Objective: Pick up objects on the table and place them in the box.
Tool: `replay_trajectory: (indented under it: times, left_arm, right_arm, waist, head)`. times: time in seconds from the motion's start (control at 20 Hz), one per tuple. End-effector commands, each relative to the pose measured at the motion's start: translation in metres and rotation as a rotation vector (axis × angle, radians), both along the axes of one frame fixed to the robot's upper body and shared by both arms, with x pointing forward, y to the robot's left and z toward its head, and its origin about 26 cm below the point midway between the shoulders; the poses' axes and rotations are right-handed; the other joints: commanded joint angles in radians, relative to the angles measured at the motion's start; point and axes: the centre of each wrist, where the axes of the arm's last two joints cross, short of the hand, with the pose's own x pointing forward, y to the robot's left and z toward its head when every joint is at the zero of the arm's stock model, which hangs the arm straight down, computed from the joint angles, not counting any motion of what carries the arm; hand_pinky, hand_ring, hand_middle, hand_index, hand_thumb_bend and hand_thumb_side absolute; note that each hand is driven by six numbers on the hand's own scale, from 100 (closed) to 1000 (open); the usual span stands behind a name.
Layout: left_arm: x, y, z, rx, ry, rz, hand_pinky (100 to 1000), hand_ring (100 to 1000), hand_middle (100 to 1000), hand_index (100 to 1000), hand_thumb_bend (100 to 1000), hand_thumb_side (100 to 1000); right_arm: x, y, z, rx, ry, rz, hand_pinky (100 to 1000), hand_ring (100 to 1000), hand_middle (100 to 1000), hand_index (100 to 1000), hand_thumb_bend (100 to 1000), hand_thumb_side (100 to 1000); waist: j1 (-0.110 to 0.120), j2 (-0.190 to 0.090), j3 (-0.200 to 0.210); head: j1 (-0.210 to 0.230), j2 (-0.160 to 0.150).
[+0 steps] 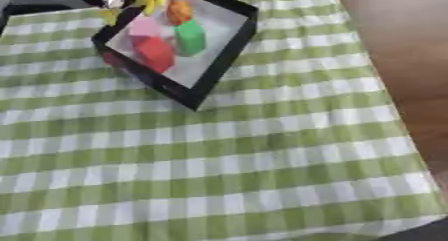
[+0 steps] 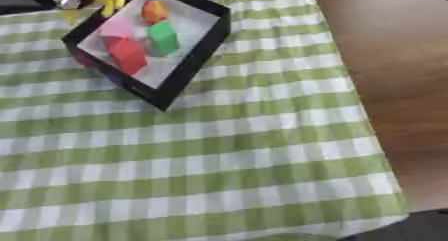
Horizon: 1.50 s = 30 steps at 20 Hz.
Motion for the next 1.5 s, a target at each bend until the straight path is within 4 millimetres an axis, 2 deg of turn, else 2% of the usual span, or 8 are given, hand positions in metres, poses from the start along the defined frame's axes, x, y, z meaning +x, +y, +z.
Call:
replay_trajectory:
  times: [0.05,0.45,0.9,1.05,1.1,1.2,1.25,1.5]
  left_arm:
    - [0.009,0.006,0.010,-0.020,-0.040,0.010,680,628,648,460,280,100]
    - [0.042,-0.010,-0.016,-0.083,-0.026,-0.056,689,614,641,467,204,100]
    - [0.073,-0.012,-0.074,-0.124,0.018,-0.006,692,611,646,504,165,100]
    - [0.079,-0.008,-0.089,-0.139,0.018,0.012,706,624,666,633,247,100]
    - [0.080,-0.007,-0.091,-0.152,0.009,0.020,724,646,699,708,361,124]
    - [0.081,-0.005,-0.095,-0.167,-0.011,0.027,755,686,745,806,458,233]
    - [0.081,-0.003,-0.095,-0.171,-0.026,0.029,779,722,782,896,599,375]
    - [0.078,0.007,-0.081,-0.206,-0.128,0.049,797,736,788,915,708,502]
  right_arm:
    - [-0.004,0.002,0.010,-0.008,-0.034,0.013,913,671,663,785,100,277]
    - [-0.004,0.007,0.011,0.000,-0.032,0.037,914,670,662,784,100,281]
    - [-0.003,0.010,0.010,0.015,-0.026,0.056,914,670,662,784,100,283]
    - [-0.003,0.010,0.009,0.018,-0.024,0.056,914,670,662,783,100,283]
    - [-0.003,0.010,0.009,0.019,-0.024,0.056,914,670,662,783,100,282]
    - [-0.003,0.010,0.009,0.020,-0.024,0.058,913,670,662,784,100,281]
    - [-0.003,0.010,0.009,0.020,-0.024,0.057,913,670,662,784,100,282]
    - [-0.002,0.009,0.007,0.016,-0.017,0.051,913,670,662,784,100,281]
  waist:
    - [0.009,0.001,-0.006]
    - [0.004,0.007,-0.025]
    - [-0.004,0.004,-0.034]
    - [-0.009,0.002,-0.034]
    - [-0.011,0.001,-0.034]
    - [-0.014,0.000,-0.034]
    - [-0.015,-0.001,-0.032]
    - [-0.016,-0.009,-0.020]
  head:
    - [0.012,-0.012]
    - [0.031,-0.009]
    - [0.098,-0.010]
    - [0.101,-0.007]
    - [0.101,-0.007]
    - [0.100,-0.007]
    - [0.099,-0.005]
    - [0.089,-0.002]
